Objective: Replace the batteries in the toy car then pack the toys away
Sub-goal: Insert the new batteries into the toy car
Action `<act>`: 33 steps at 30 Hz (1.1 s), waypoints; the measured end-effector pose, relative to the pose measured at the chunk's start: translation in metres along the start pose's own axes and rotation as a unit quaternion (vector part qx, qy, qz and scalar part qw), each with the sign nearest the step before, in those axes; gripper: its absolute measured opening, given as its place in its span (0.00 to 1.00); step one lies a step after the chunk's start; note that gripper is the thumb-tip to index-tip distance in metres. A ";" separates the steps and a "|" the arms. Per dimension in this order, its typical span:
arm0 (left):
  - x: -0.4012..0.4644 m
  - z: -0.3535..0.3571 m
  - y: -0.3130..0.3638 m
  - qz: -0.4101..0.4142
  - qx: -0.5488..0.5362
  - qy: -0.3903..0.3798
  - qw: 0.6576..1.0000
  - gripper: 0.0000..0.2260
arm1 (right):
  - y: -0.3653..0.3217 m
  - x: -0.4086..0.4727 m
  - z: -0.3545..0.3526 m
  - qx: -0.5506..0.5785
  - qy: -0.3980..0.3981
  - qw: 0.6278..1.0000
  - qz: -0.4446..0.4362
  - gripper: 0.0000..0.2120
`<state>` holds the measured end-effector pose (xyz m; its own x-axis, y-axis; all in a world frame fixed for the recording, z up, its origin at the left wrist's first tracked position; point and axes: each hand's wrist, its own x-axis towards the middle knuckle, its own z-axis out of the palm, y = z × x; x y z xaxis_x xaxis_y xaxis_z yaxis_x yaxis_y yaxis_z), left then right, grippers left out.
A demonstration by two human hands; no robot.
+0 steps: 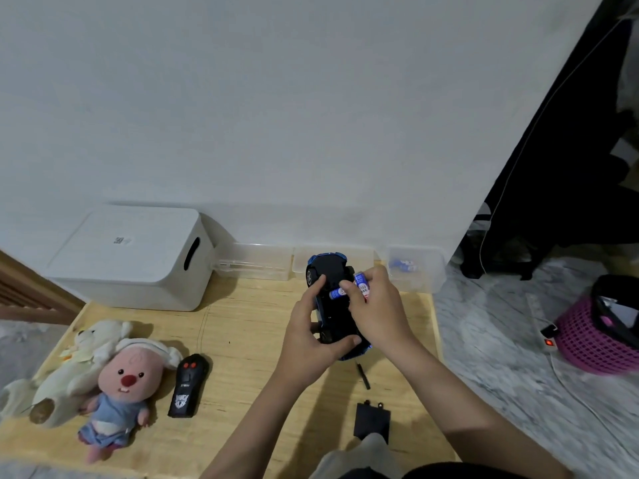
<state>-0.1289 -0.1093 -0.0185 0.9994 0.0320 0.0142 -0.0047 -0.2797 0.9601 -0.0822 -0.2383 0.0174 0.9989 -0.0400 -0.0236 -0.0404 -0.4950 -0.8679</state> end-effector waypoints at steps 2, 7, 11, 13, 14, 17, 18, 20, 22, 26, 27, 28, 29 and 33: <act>0.001 0.004 0.001 0.001 -0.009 0.007 1.000 0.43 | -0.001 0.003 0.000 0.004 0.002 1.000 0.007 0.13; 0.003 0.017 0.005 0.007 -0.029 0.032 0.999 0.41 | 0.001 0.000 0.003 -0.010 0.053 0.998 -0.010 0.13; 0.006 0.029 0.009 0.009 -0.027 0.056 0.998 0.42 | 0.005 0.002 0.004 -0.029 0.107 0.994 -0.006 0.12; 0.007 0.036 0.011 0.007 -0.024 0.065 0.998 0.43 | 0.007 0.005 0.004 -0.037 0.120 0.992 0.011 0.12; 0.007 0.038 0.012 0.005 -0.024 0.069 0.997 0.43 | 0.007 0.006 0.004 -0.043 0.124 0.991 0.017 0.13; 0.009 0.041 0.012 -0.002 -0.020 0.073 0.997 0.43 | 0.008 0.008 0.004 -0.063 0.119 0.990 0.033 0.14; 0.008 0.041 0.012 -0.002 -0.017 0.073 0.997 0.43 | 0.008 0.009 0.005 -0.074 0.114 0.990 0.036 0.15; 0.008 0.038 0.011 -0.003 -0.011 0.075 0.997 0.43 | 0.009 0.010 0.005 -0.094 0.094 0.990 0.036 0.15; 0.008 0.034 0.009 -0.005 -0.005 0.077 0.997 0.42 | 0.009 0.010 0.006 -0.093 0.063 0.993 0.031 0.15; 0.008 0.021 0.005 -0.006 0.004 0.051 0.999 0.41 | 0.005 0.010 0.003 -0.064 0.003 0.998 0.010 0.13; 0.008 0.018 0.005 -0.004 0.003 0.042 0.999 0.41 | 0.003 0.010 0.003 -0.065 -0.010 0.998 0.002 0.13; 0.008 0.015 0.006 -0.003 -0.001 0.034 0.999 0.40 | 0.001 0.009 0.002 -0.075 -0.020 0.997 -0.007 0.13; 0.008 0.013 0.007 -0.002 -0.007 0.025 1.000 0.39 | -0.002 0.008 0.001 -0.089 -0.028 0.995 -0.018 0.12; 0.008 0.004 0.009 0.002 -0.018 0.004 1.000 0.38 | -0.010 0.004 -0.003 -0.159 -0.037 0.983 -0.082 0.11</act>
<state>-0.1206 -0.1153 -0.0107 0.9991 0.0384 0.0200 -0.0100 -0.2447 0.9696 -0.0784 -0.2358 0.0277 0.9911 0.1199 0.0570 0.1273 -0.7361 -0.6647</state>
